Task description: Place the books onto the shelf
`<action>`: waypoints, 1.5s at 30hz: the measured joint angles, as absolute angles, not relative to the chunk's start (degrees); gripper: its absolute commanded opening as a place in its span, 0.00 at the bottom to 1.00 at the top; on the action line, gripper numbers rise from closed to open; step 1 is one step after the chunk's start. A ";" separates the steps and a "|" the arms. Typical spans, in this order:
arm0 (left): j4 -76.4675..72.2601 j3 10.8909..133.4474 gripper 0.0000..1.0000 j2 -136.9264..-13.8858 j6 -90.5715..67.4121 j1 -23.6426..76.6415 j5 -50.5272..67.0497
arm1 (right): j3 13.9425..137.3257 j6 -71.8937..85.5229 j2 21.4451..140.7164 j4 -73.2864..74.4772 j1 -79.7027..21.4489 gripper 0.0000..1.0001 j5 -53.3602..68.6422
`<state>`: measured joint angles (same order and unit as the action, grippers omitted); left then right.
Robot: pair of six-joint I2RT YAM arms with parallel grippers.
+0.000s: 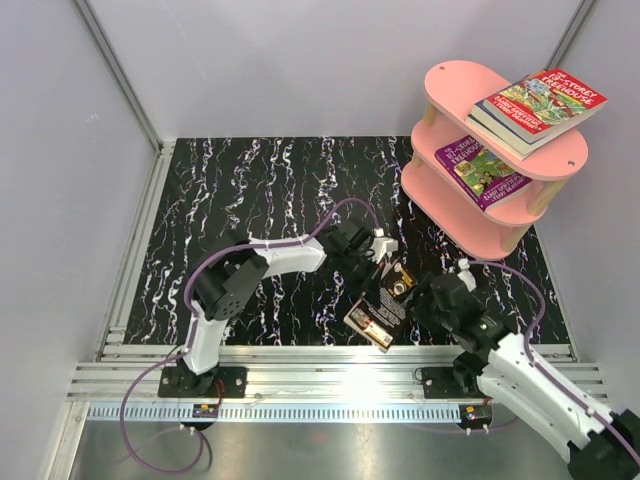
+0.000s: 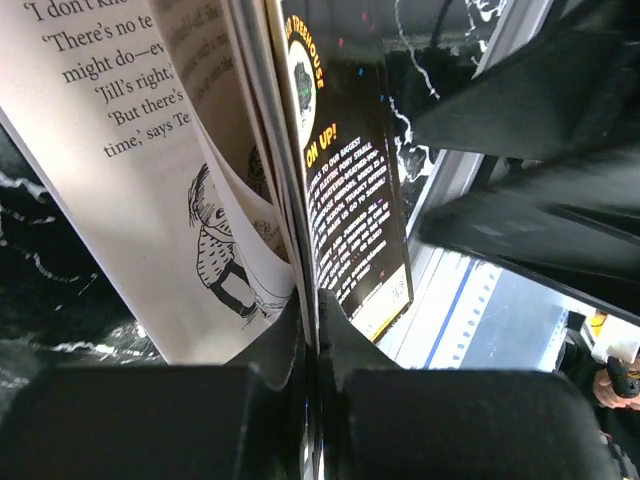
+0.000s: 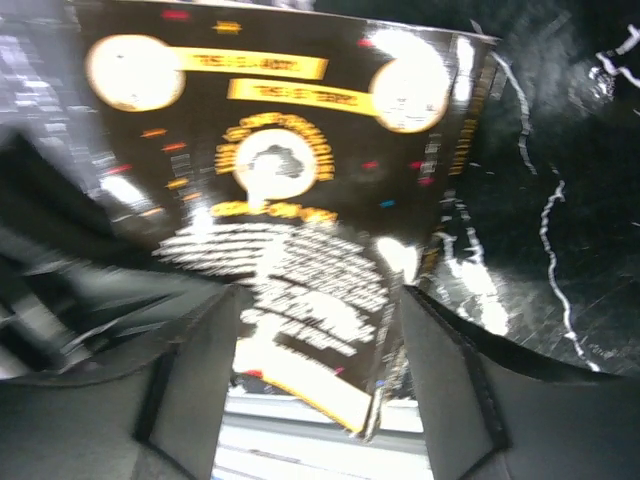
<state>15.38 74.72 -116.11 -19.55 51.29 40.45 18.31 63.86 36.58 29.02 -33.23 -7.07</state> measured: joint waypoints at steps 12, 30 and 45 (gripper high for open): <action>3.73 67.59 0.00 -113.95 -25.63 46.65 50.11 | 17.78 63.44 33.34 32.34 -33.23 0.89 -8.60; -21.87 57.98 0.00 -109.73 -42.61 42.50 60.77 | 10.13 64.55 35.07 8.64 -33.21 0.94 -8.49; -67.53 53.10 0.00 -126.28 -87.48 38.89 66.63 | 4.49 69.08 54.30 -22.33 -32.84 0.90 -6.37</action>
<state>-67.53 53.10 -126.28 -87.48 38.89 66.63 4.49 69.08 54.30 -22.33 -32.84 -6.37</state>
